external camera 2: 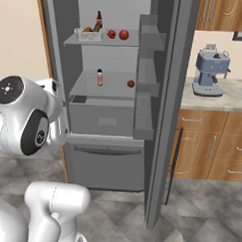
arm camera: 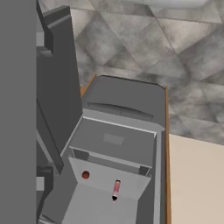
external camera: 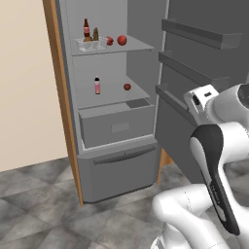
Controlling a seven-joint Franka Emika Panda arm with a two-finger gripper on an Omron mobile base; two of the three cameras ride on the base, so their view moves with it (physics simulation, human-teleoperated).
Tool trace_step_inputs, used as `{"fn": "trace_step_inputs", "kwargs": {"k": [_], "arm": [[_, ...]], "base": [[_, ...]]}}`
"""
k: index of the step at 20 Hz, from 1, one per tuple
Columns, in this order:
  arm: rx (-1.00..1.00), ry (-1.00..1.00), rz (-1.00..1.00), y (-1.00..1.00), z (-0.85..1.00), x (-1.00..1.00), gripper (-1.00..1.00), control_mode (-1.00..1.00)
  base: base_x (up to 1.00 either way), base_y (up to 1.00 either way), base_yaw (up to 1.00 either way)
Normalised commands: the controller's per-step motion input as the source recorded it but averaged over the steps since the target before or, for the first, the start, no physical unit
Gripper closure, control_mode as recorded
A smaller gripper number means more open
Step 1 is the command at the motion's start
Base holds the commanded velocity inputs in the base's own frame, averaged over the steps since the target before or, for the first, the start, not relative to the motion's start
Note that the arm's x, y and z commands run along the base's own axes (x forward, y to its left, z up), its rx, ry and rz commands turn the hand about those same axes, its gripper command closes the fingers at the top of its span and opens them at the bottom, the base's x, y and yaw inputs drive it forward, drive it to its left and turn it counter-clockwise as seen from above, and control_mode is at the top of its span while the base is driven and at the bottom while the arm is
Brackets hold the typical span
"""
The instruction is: Place the tupperware on the top shelf of the fridge. Make space for the tupperware among the existing items by rearranging them on the shelves if needed. Close the fridge door when finished.
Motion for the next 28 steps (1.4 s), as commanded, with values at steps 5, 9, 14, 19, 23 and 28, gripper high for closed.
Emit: {"fn": "trace_step_inputs", "kwargs": {"k": [5,9,14,19,23,28], "arm": [[0.0,-0.2,0.02,-0.02,0.0,-0.49,-1.0,-1.0],[0.06,-0.13,-0.04,-0.44,0.12,-0.08,-1.0,-1.0],[0.12,0.0,-0.09,-0.95,-0.03,0.0,-1.0,-1.0],[0.09,0.0,-0.08,-0.94,-0.08,0.0,-1.0,-1.0],[0.08,0.0,-0.03,-0.82,-0.01,0.1,-1.0,-1.0],[0.07,0.0,0.0,-0.7,0.0,0.21,-1.0,-1.0]], "base": [[0.0,0.0,0.0],[0.0,0.0,0.0],[0.0,0.0,0.0],[0.0,0.0,0.0],[0.0,0.0,0.0],[0.0,0.0,0.0]]}}
